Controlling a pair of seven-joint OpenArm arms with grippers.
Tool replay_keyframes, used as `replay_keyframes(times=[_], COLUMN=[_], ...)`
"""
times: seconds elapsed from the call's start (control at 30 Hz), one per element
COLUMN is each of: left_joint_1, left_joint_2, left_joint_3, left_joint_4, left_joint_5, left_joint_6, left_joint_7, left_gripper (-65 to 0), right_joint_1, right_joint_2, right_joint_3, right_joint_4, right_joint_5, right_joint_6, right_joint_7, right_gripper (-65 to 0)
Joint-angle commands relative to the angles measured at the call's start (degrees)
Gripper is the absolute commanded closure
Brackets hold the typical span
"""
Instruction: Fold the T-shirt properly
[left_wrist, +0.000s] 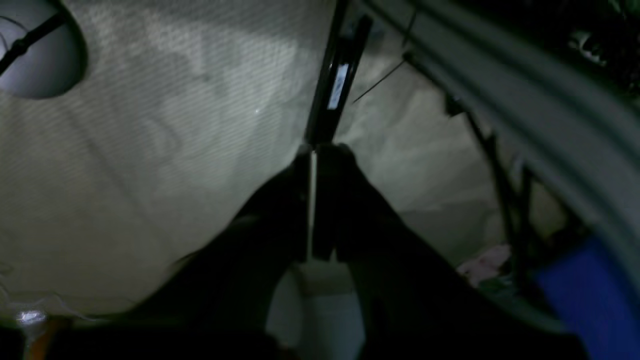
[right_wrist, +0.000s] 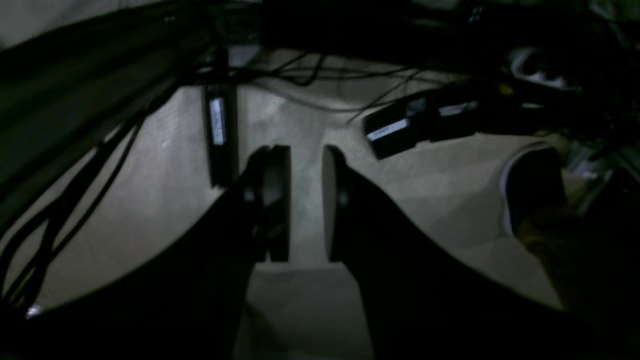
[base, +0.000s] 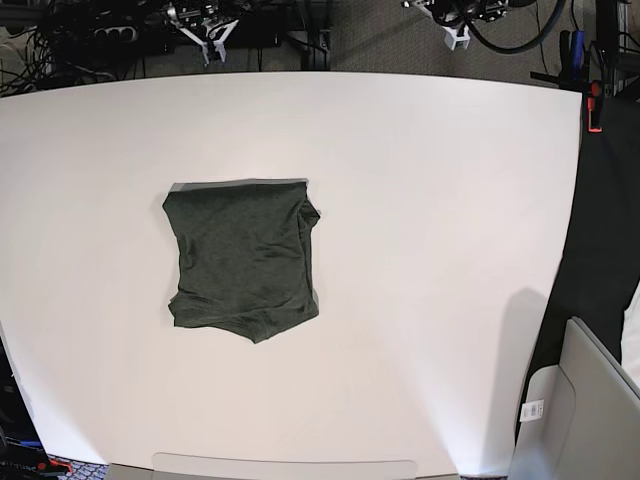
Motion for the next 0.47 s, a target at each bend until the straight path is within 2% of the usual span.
replay_keyframes(times=[0.0,0.13,0.27,0.43], left_joint_1=[0.6,0.0,0.0,0.0], left_joint_2=[0.1,3.0,4.9,6.5], left_joint_3=[0.1,0.1,0.1,-0.1], left_joint_4=[-1.1,-3.9,-4.7,-4.7], left_joint_5=[0.4,0.4,0.4,0.4], left_joint_6=[-0.1,-0.1,-0.1,-0.1], left_joint_7=[-0.4,-4.1,-7.8,-8.2], left_gripper=[0.0,0.0,0.0,0.0], right_joint_1=[1.0,1.0,0.3,0.2], right_joint_2=[-1.2,-4.6,-6.1,-6.8], right_joint_3=[0.0,0.0,0.0,0.0], right_joint_4=[-1.0,-1.8,-1.8,-2.0], right_joint_5=[-1.3,-5.7,-6.7,-6.7], right_joint_6=[-0.8,-3.8,-3.8,-4.1], right_joint_7=[2.4,4.7,4.8,4.7], right_gripper=[-9.2,-9.2,-9.2,-9.2])
